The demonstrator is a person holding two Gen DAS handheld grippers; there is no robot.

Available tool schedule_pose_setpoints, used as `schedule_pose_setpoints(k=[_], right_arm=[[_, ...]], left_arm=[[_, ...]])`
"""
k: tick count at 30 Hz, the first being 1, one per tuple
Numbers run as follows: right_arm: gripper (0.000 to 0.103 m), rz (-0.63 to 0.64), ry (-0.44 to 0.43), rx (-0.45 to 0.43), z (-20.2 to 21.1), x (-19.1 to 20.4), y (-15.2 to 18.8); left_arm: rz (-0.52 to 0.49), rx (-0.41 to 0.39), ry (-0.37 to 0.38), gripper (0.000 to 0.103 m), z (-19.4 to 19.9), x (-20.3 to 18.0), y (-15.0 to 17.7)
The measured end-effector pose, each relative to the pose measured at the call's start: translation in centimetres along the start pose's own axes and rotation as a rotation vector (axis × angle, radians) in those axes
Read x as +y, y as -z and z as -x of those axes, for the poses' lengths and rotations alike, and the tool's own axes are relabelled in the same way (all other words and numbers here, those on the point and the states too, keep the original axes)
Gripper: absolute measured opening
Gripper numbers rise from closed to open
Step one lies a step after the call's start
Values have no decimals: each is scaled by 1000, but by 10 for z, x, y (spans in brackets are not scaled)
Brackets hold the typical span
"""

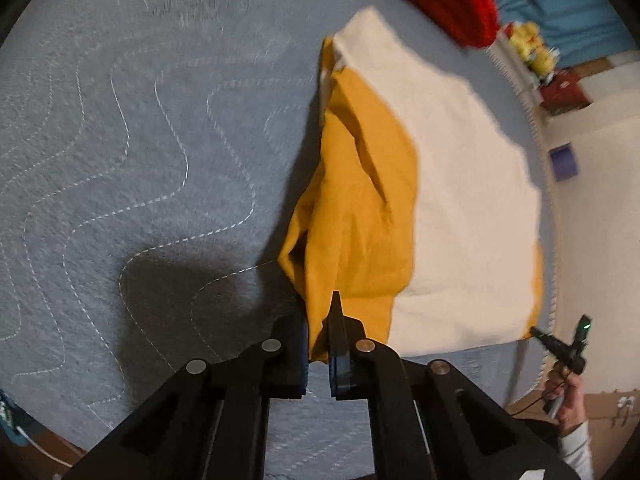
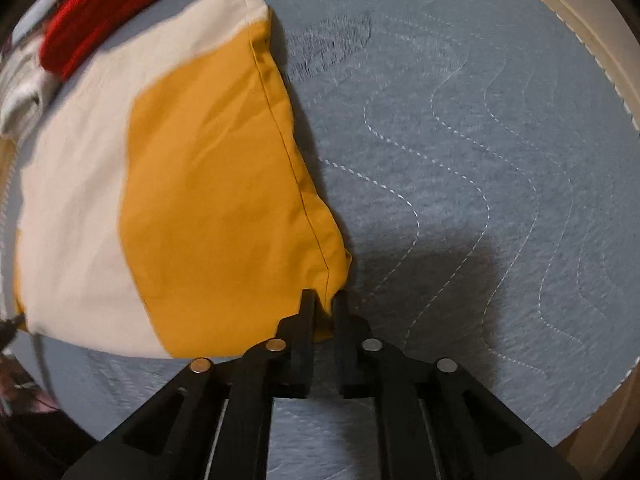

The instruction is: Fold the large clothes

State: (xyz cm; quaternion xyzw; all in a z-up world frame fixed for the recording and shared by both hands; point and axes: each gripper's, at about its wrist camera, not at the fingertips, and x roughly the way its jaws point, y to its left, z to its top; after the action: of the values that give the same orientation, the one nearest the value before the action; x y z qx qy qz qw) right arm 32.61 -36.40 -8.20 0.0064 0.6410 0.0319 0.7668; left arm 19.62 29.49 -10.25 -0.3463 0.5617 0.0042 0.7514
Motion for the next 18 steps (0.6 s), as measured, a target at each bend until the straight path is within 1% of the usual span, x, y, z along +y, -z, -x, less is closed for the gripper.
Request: schedule_pose_setpoints(k=[1,3,5,6,8,9,10,11,12,13,14,15,16,17,18], right_arm=[[3,-23,-20,-11,8,-5,-1],[3,-70,-55,-13,18,-14,2],[3,-54,-33,22,12,-12,5],[3,-37,-9,40,7,-9,7],[4,-48,7,41,2,-8,2],[4,-59,8,32,4,-9,1],[4,-67,17,14,6,-9,-2],[5,-53,56,-19,12,-6,-6],[7,-25,106,-65,18,-3,-10],[10,10,150,-115,27,2,-11],[10,48,177,-165,36,9,-13],[10,94,172,-221,46,19,-14],[10,117,144,-239,48,25,-15],[10,147,88,-242,47,32,-17],[10,169,45,-223,43,39,-17]], left_arm=[[-1,5,0,6,1,2,3],[0,62,-53,6,-11,9,4],[-36,112,-119,8,-25,10,6],[-41,119,-144,13,-29,9,6],[-5,89,-146,15,-23,9,4],[-10,48,-156,15,-15,5,2],[-53,-10,-181,15,-8,-9,0],[-102,-61,-199,14,1,-18,1],[-145,-98,-198,14,7,-26,1],[-192,-123,-161,14,9,-38,1],[-208,-118,-129,14,7,-42,3],[-222,-104,-104,14,1,-49,3],[-229,-86,-97,14,-6,-53,2],[-234,-50,-98,14,-19,-56,-1],[-229,-2,-108,14,-35,-59,-5]])
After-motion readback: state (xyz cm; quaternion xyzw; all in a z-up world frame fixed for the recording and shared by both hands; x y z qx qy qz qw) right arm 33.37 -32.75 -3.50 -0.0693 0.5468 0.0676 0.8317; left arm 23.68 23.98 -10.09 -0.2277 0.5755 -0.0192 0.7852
